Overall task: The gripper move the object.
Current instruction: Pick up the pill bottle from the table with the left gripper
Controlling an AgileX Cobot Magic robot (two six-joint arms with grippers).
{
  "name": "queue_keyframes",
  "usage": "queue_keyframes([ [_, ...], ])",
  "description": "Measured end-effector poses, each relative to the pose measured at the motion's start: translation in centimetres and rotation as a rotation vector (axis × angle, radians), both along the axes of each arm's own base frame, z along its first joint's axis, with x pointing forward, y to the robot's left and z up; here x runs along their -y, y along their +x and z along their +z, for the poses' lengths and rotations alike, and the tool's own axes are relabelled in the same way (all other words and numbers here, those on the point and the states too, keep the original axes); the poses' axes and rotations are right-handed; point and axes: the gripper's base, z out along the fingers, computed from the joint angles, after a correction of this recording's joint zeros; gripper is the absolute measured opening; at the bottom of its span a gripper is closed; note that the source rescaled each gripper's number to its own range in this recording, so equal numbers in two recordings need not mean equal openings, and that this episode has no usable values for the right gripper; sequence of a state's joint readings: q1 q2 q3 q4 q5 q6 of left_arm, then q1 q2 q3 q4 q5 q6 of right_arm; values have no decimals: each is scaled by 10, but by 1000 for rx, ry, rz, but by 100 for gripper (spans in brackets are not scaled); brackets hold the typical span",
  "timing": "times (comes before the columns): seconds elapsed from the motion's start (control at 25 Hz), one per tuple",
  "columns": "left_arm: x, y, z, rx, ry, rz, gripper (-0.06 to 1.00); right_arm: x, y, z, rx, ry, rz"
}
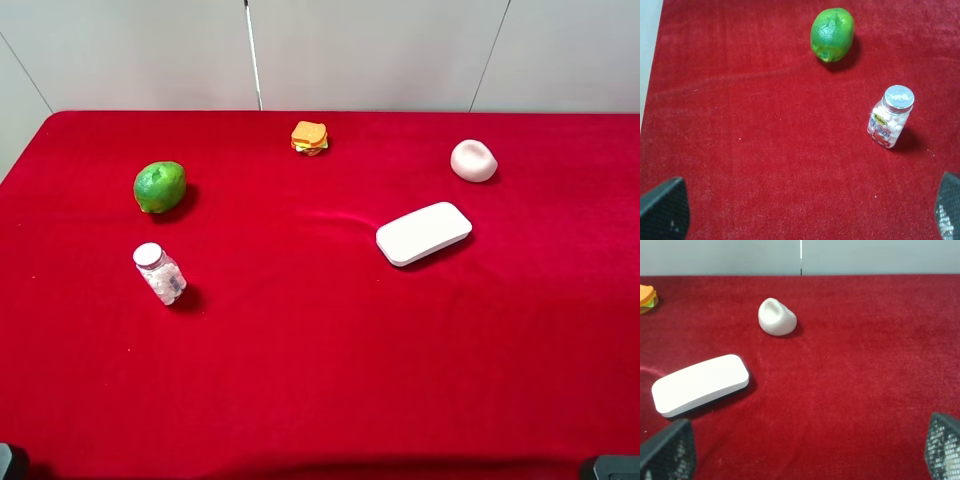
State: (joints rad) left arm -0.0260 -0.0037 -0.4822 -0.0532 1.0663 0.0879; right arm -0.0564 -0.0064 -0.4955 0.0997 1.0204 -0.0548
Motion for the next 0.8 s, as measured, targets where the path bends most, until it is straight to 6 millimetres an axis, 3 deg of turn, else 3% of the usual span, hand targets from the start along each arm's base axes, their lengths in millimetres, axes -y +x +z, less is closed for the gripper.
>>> queue_keyframes([
  [0.36, 2, 2, 2, -13, 4, -24, 97, 0, 0, 0, 0, 0, 0],
  [0.8, 6, 36, 9, -199, 11, -89, 97, 0, 0, 0, 0, 0, 0],
])
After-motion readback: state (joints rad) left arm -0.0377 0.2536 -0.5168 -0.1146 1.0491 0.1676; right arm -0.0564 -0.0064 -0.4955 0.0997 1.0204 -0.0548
